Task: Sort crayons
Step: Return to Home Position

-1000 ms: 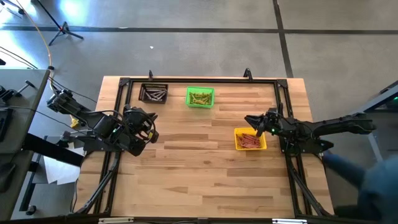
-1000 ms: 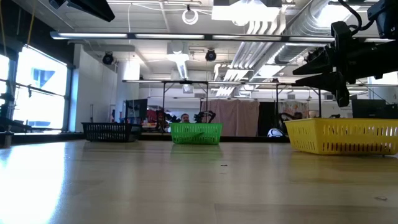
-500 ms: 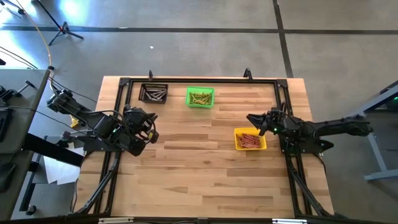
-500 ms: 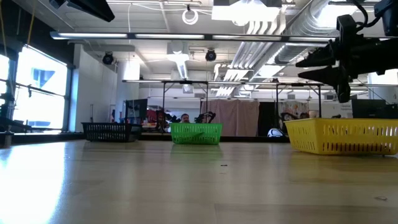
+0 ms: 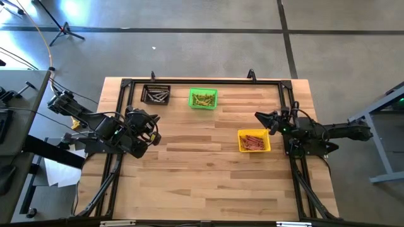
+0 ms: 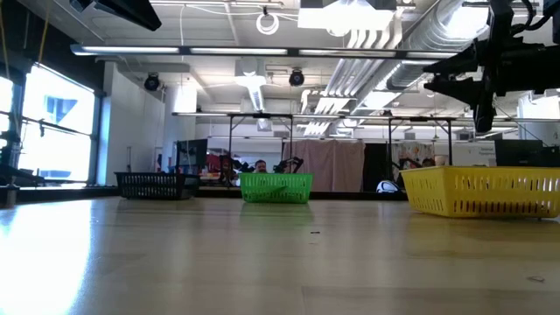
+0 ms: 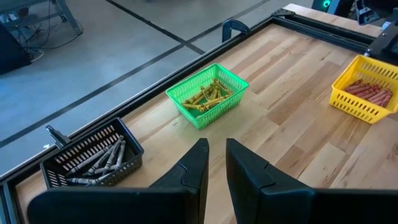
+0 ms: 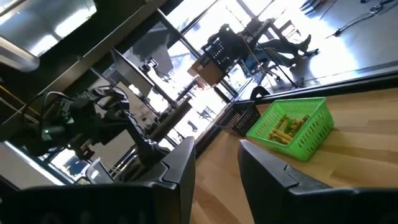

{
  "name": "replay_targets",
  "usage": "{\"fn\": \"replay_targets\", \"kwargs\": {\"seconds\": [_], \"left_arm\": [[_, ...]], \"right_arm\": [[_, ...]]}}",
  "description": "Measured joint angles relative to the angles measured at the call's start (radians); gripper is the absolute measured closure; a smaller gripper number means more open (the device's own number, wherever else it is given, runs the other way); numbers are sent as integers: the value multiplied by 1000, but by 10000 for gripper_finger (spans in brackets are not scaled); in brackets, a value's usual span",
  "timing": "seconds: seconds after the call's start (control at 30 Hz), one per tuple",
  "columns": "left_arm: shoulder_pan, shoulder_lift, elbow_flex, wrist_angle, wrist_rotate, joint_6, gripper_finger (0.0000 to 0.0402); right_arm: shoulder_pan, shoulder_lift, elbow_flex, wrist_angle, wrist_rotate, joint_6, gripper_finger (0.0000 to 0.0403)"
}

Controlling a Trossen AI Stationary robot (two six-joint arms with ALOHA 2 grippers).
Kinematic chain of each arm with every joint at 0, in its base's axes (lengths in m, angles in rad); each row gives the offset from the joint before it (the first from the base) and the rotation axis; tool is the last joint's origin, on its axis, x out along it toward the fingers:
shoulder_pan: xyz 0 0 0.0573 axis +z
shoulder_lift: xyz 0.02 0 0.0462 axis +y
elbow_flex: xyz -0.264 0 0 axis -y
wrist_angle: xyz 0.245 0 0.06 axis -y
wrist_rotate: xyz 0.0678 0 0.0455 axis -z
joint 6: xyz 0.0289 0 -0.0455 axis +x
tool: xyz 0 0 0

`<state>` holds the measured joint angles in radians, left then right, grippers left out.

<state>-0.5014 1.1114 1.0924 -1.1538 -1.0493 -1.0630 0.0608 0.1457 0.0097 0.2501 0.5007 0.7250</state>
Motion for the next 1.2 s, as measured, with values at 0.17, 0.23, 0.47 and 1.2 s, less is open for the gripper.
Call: {"fn": "replay_targets", "kwargs": {"seconds": [0.17, 0.23, 0.47, 1.2], "left_arm": [[0, 0, 0, 0, 7, 13, 357], [0, 0, 0, -1, 31, 80, 357], [-1, -1, -20, 32, 73, 322, 357], [6, -324, -835, 1075, 316, 432, 357]], "right_arm": [[-2, 19, 24, -135, 1, 10, 297], [-2, 33, 31, -247, -5, 16, 297], [-2, 72, 39, -298, -12, -31, 297], [-2, 71, 41, -307, -14, -22, 297]]}}
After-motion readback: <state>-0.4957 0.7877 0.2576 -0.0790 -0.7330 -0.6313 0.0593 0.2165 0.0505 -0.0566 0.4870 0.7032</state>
